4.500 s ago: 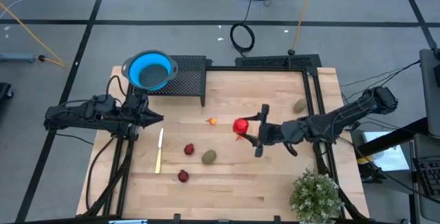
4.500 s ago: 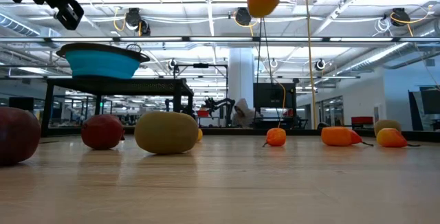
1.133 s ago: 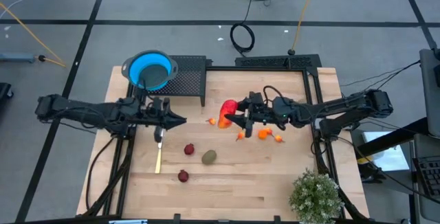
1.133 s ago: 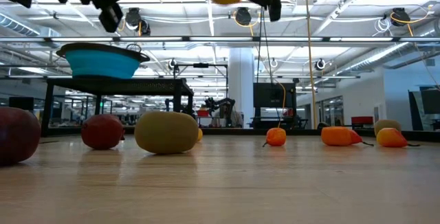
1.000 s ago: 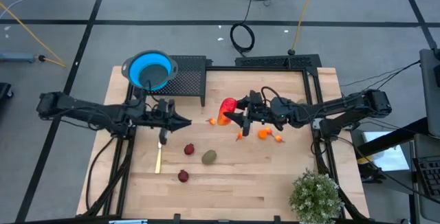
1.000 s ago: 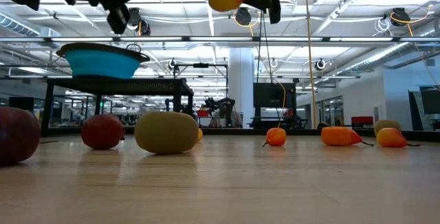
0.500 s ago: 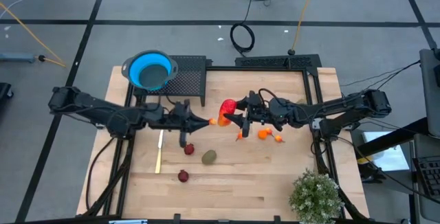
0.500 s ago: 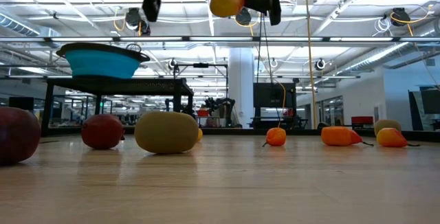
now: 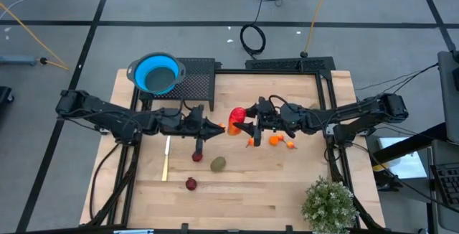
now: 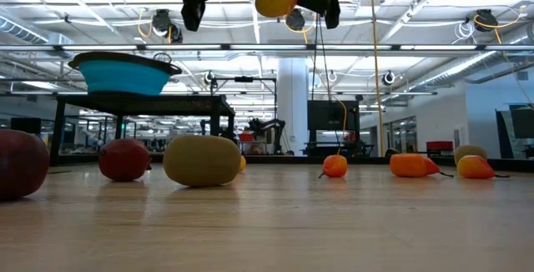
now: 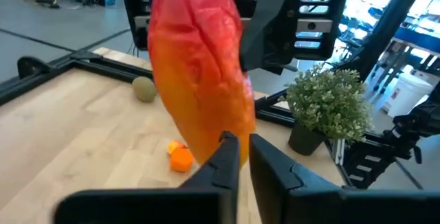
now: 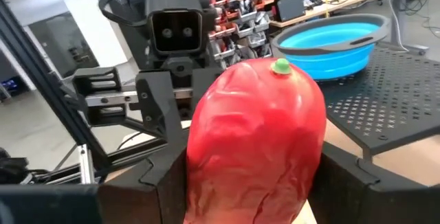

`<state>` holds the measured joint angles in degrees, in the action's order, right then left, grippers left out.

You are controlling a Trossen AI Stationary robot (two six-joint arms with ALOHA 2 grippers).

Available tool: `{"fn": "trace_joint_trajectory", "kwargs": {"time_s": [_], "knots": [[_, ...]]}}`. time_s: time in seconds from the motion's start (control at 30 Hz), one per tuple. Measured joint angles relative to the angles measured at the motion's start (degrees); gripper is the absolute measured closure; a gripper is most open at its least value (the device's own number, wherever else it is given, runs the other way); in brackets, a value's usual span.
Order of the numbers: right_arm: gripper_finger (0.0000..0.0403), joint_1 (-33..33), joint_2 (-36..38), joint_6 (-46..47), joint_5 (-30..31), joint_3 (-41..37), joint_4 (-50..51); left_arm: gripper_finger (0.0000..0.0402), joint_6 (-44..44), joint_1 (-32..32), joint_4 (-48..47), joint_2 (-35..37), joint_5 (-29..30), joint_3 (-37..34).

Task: Pick & Place Fruit
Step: Put the mango into the blue strainer bowl on the shelf

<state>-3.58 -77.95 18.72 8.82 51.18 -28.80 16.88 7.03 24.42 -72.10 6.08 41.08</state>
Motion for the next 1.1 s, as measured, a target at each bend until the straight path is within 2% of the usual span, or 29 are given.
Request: {"fn": "trace_joint_trajectory", "kwargs": {"time_s": [0.13, 0.43, 0.67, 0.87, 1.1], "knots": [[0.0184, -0.01, 0.0, 0.0, 0.02, 0.0, -0.04, 0.0328, 1.29, 0.0, -0.88, 0.0, 0.17, 0.02], [0.0184, -0.01, 0.02, 0.02, -0.07, 0.0, -0.06, 0.0212, 1.82, 0.0, -0.8, -0.07, 1.48, 0.01], [0.0184, -0.01, 0.02, 0.02, -0.09, 0.0, -0.52, 0.0133, 3.63, 0.02, 1.35, -2.61, 1.05, 0.07], [0.0184, -0.01, 0.02, 0.02, -0.11, 0.0, -1.33, 0.0089, 2.7, -0.65, 4.3, -3.86, 0.5, 0.09], [0.0184, -0.01, 0.02, 0.03, -0.5, 0.0, -2.62, 0.0065, 2.69, -2.23, 5.95, -3.85, 0.45, 0.07]]}}
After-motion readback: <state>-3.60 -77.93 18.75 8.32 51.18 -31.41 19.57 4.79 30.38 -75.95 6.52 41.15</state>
